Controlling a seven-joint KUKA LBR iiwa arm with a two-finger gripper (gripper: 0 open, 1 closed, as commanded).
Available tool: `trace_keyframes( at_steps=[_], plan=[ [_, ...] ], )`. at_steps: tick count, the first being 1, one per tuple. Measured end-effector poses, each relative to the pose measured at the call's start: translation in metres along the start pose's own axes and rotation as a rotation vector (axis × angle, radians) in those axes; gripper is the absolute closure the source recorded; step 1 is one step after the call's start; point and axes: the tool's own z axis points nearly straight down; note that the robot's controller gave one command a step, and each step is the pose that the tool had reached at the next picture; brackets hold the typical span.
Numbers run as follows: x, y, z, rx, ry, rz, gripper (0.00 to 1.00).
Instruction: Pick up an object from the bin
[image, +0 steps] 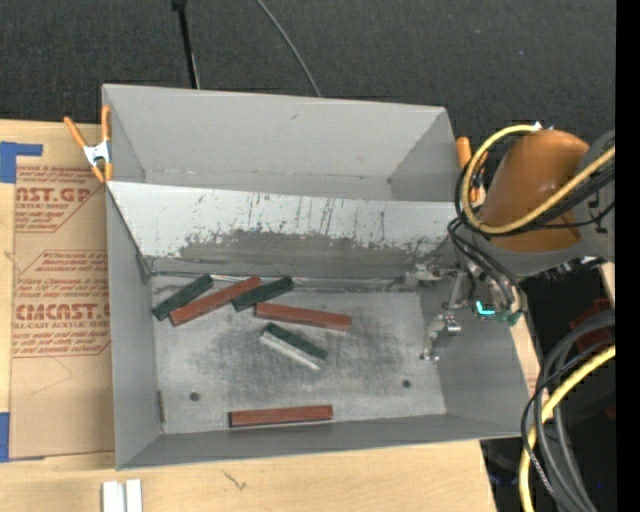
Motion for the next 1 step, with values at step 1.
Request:
trace_keyframes(
  at_steps=[1],
  plan=[
    [-0.002, 0.0003, -0.004, 0.001, -0.007, -0.001, 0.0]
  ],
)
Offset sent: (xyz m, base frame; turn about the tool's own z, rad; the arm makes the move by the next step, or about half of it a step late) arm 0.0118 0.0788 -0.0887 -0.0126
